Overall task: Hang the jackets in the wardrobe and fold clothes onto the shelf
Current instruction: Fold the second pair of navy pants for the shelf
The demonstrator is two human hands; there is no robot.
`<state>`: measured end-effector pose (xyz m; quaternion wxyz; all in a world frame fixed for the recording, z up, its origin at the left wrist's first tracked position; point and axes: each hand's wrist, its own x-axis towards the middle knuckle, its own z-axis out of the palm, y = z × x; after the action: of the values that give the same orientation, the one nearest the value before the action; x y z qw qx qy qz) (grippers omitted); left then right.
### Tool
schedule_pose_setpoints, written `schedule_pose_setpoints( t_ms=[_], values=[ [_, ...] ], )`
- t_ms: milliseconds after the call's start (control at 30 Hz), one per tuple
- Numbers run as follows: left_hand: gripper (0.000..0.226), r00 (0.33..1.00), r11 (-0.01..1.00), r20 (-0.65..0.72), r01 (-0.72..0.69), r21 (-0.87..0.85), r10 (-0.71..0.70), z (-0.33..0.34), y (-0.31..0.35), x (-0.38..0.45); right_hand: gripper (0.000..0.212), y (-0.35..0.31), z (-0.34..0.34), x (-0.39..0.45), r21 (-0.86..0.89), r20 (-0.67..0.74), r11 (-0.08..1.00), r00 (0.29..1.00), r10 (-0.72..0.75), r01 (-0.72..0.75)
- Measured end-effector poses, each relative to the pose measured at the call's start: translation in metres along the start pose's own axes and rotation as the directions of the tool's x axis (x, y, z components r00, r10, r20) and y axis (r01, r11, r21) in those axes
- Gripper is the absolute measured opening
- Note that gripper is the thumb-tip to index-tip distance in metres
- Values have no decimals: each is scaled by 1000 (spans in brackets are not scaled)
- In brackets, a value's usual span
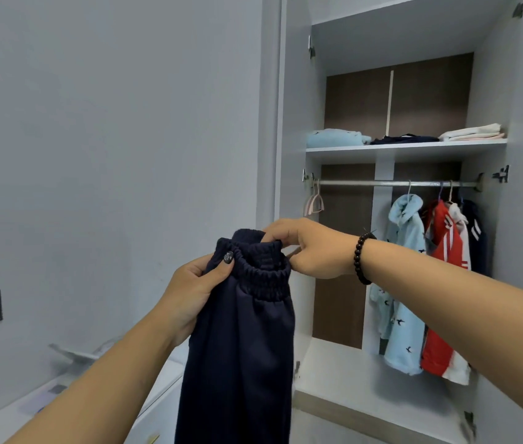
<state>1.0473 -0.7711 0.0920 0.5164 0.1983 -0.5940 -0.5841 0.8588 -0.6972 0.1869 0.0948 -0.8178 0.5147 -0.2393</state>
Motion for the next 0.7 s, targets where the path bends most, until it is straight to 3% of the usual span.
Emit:
schedule_pose_setpoints(
  t_ms=[100,200,267,367,500,700],
  values=[
    [34,999,1000,-36,-13,-17,12,0,8,0,35,-10,-1,-12,-11,157,1000,987,22,-20],
    [29,999,999,-17,-39,0,39,11,17,0,56,-10,7,-22,-260,211,964,971,108,-50],
    [29,999,998,-7,-53,29,54,21,20,-2,60,-9,11,-28,-332,157,941,981,118,-60],
    [35,997,991,-28,-72,111,76,26,26,-5,47,-5,-5,-42,-345,10,930,990,141,-129],
    [34,996,972,5,-85,221,86,28,25,-12,43,-8,-26,-57,-211,3,941,962,273,-266],
    [39,993,947,-23,-101,306,114,16,36,-25,33,-23,-24,-44,-263,-156,952,980,120,-158]
  ],
)
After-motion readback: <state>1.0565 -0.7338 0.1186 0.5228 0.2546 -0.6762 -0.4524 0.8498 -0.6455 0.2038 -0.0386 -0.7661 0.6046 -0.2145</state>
